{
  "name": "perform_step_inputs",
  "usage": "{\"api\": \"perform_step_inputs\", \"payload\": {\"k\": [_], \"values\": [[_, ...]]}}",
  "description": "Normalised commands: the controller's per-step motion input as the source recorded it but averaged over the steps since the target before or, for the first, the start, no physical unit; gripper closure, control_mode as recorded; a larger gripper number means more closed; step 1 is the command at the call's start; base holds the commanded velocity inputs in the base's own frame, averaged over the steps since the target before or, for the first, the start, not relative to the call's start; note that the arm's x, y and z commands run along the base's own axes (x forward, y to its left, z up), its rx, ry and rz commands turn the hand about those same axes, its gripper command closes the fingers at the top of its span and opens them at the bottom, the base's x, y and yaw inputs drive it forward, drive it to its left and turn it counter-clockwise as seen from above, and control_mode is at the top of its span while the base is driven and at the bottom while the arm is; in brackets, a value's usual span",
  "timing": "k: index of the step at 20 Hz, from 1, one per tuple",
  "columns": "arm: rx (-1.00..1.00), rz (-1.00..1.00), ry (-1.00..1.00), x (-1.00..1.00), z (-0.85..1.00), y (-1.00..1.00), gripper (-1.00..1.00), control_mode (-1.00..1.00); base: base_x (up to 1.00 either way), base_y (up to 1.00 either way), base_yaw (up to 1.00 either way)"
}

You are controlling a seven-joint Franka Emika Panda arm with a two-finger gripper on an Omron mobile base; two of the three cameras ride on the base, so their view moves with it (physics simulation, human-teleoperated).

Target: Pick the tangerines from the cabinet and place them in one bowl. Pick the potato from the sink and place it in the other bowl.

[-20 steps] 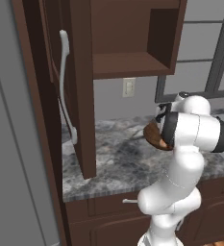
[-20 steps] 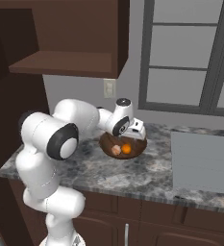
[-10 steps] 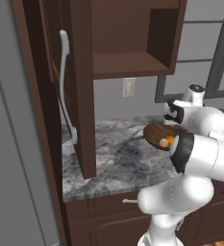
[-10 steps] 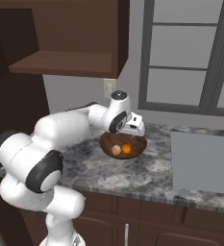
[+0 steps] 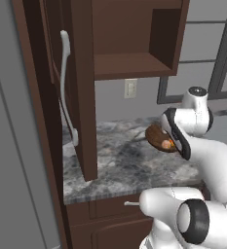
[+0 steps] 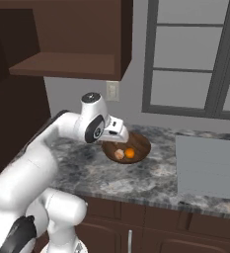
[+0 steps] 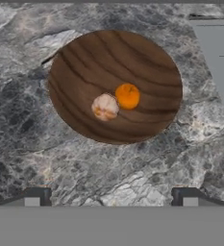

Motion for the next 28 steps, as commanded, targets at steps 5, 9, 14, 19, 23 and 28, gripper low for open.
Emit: {"api": "perform_step_inputs", "payload": {"k": [5, 9, 14, 19, 23, 28], "values": [[-0.04, 0.03, 0.00, -0.69, 0.29, 0.70, -1.00, -1.00, 0.00, 0.00, 0.00], [-0.01, 0.02, -0.02, -0.41, 0.20, 0.24, -1.00, -1.00, 0.00, 0.00, 0.00], [0.00, 0.00, -0.01, 0.00, 0.00, 0.00, -1.00, 1.00, -0.31, -0.50, 0.00], [0.00, 0.00, 0.00, 0.00, 0.00, 0.00, -1.00, 1.00, -0.52, -0.93, 0.00], [0.00, 0.00, 0.00, 0.00, 0.00, 0.00, -1.00, 1.00, -0.21, -0.96, 0.00], [0.00, 0.00, 0.00, 0.00, 0.00, 0.00, -1.00, 1.00, -0.01, -0.95, 0.00]]}}
